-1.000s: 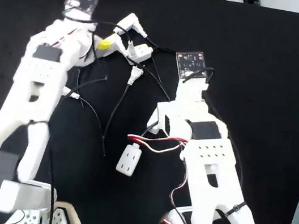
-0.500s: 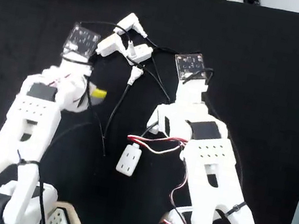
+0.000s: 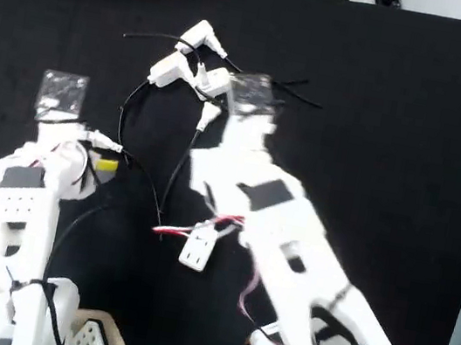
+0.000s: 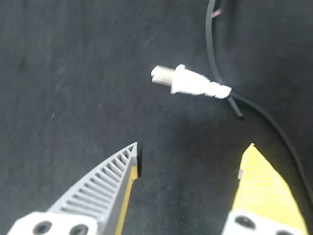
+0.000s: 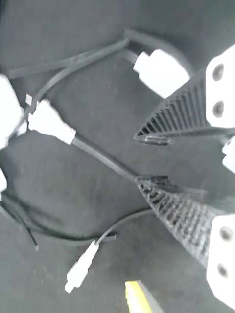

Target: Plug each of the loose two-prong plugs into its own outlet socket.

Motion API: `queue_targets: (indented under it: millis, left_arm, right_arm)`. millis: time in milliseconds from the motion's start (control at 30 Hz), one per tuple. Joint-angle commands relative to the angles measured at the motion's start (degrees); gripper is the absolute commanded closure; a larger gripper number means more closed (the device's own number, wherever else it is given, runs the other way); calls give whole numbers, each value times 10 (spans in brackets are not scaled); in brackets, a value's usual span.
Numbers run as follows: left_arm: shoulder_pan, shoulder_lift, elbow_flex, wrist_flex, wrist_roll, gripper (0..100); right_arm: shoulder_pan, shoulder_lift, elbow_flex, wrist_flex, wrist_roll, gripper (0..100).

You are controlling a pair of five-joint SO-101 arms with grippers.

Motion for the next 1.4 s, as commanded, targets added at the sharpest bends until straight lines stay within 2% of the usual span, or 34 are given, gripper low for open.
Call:
queue_targets:
  millis: [0, 100, 233, 433, 600, 933, 1067, 1267, 1367]
  left_arm:
    - [-26, -33, 20, -2, 18, 678]
    - [-26, -36, 41, -11, 18, 678]
    - [-29, -36, 76, -63, 18, 678]
    - [-35, -36, 80, -67, 18, 678]
    - [-36, -36, 81, -67, 18, 678]
    - [-36, -36, 82, -67, 17, 678]
    - [-36, -36, 82, -67, 17, 678]
    - [-36, -36, 82, -67, 17, 678]
    - [-36, -36, 82, -67, 16, 678]
  right_arm:
    - [-24, 109, -97, -16, -34, 887]
    - [-25, 202, -160, -16, -61, 887]
    - [-21, 296, -231, -16, -79, 887]
    - [-19, 383, -308, -14, -95, 887]
    - [4, 433, -363, 31, -105, 887]
    - [7, 507, -444, 137, -111, 890]
    - [8, 512, -464, 163, -106, 992]
    - [6, 508, -524, 259, -105, 986]
    - [7, 480, -548, 312, -80, 986]
